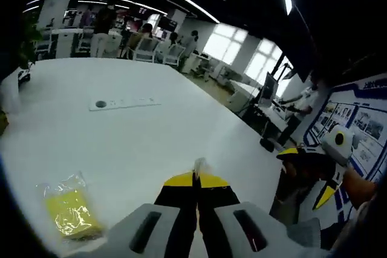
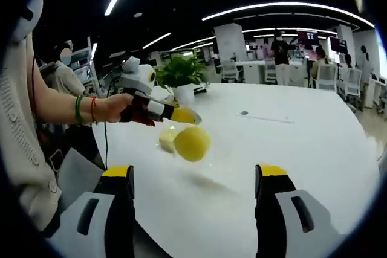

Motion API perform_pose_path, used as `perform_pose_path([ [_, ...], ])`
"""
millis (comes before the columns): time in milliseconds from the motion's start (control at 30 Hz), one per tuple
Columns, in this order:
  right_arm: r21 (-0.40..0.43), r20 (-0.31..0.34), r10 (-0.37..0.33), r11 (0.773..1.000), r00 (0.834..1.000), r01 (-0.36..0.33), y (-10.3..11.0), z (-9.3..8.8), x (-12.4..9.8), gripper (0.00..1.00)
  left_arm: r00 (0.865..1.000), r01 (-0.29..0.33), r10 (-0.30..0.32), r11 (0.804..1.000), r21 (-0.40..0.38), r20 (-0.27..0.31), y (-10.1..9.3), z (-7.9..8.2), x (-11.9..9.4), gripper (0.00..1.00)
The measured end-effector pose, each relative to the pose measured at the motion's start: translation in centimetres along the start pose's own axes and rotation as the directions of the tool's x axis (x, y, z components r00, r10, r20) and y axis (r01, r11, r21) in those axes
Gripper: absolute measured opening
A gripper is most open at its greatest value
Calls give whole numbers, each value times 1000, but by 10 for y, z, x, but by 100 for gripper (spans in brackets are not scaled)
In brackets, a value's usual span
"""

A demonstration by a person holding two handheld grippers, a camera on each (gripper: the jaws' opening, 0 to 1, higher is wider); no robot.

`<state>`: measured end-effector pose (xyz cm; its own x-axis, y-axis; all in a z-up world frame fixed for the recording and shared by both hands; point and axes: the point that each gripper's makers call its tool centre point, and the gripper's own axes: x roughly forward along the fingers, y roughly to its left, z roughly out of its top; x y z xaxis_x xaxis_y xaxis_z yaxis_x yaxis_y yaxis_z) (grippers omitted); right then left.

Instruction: Compare the silicone blocks by pressing each to a similar depth, holding the contact briefly, and releasing to observe deformation and rebound differences across the visible hardness samples.

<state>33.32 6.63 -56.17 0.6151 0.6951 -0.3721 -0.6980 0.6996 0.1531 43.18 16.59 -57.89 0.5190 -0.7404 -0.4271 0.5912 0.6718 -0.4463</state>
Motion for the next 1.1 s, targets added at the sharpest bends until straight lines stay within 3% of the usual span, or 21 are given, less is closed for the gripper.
perform_pose_path([
  [267, -172, -90, 77, 981, 993, -92, 9, 23, 23, 77, 999, 29, -30, 999, 30, 26, -15, 13, -23, 0],
  [433, -239, -110, 118, 961, 987, -141, 11, 43, 47, 77, 997, 52, -54, 998, 43, 57, -23, 27, -38, 0],
  [533, -303, -154, 122, 939, 981, -165, 11, 50, 64, 75, 995, 64, -68, 996, 60, 71, -30, 35, -45, 0],
  [700, -355, -166, 173, 908, 971, -222, 21, 66, 85, 74, 993, 74, -79, 995, 61, 84, -33, 42, -53, 0],
  [833, -368, -207, 231, 882, 951, -295, 33, 68, 105, 74, 991, 82, -88, 995, 64, 97, -34, 46, -59, 0],
  [900, -362, -262, 256, 868, 930, -341, 39, 59, 114, 73, 991, 91, -97, 994, 63, 96, -35, 47, -61, 0],
  [1100, -382, -302, 303, 830, 904, -406, 51, 52, 137, 67, 990, 96, -103, 992, 78, 93, -36, 46, -66, 0],
])
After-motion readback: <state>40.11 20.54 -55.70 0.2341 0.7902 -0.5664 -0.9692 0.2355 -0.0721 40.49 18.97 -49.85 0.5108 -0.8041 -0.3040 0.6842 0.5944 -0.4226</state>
